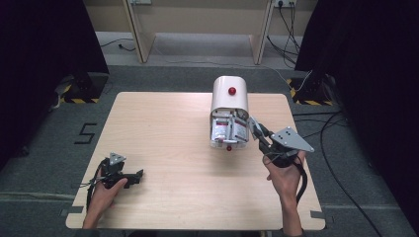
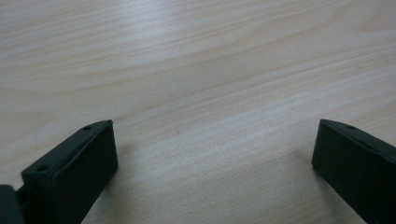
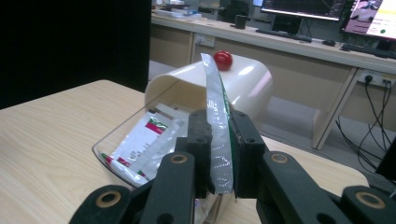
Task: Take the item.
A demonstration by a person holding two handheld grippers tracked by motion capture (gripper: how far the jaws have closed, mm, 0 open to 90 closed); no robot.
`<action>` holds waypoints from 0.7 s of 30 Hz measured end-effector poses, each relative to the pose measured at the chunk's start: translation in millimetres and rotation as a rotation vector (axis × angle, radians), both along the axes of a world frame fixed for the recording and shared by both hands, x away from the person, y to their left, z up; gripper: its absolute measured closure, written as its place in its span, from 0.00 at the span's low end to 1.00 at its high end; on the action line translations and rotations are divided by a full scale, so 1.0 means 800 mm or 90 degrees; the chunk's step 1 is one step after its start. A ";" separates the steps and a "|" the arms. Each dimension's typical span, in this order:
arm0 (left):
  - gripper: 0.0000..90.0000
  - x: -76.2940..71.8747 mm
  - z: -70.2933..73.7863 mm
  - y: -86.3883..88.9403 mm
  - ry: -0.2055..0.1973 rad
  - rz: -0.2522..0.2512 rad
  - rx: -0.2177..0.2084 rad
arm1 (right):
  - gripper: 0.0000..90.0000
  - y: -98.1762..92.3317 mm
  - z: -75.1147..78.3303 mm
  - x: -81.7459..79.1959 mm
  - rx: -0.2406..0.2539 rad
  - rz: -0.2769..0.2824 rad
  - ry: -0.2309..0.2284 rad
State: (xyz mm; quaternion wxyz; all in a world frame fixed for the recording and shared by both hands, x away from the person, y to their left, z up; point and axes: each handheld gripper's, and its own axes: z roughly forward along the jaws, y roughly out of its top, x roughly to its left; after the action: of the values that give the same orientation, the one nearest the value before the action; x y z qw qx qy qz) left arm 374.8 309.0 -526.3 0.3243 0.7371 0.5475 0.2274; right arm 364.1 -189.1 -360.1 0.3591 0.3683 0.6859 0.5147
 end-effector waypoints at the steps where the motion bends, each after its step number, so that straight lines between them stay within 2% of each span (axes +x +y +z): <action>1: 0.00 0.000 0.000 0.000 0.000 0.000 0.000 | 0.90 -0.002 0.000 0.000 0.001 -0.002 0.000; 9: 0.00 0.000 0.000 0.000 0.000 0.000 0.000 | 0.90 -0.039 0.003 -0.006 0.019 -0.043 -0.008; 12: 0.00 0.000 0.000 0.000 0.000 0.000 -0.001 | 0.90 -0.050 0.000 -0.005 0.024 -0.056 -0.002; 21: 0.00 0.000 0.000 0.000 0.000 0.000 0.000 | 0.90 -0.060 -0.012 -0.001 0.016 -0.072 0.014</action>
State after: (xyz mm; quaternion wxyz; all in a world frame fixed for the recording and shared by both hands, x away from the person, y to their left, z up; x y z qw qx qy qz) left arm 374.9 309.0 -526.3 0.3245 0.7371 0.5474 0.2274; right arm 363.2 -237.4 -369.4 0.3754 0.4169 0.6615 0.4976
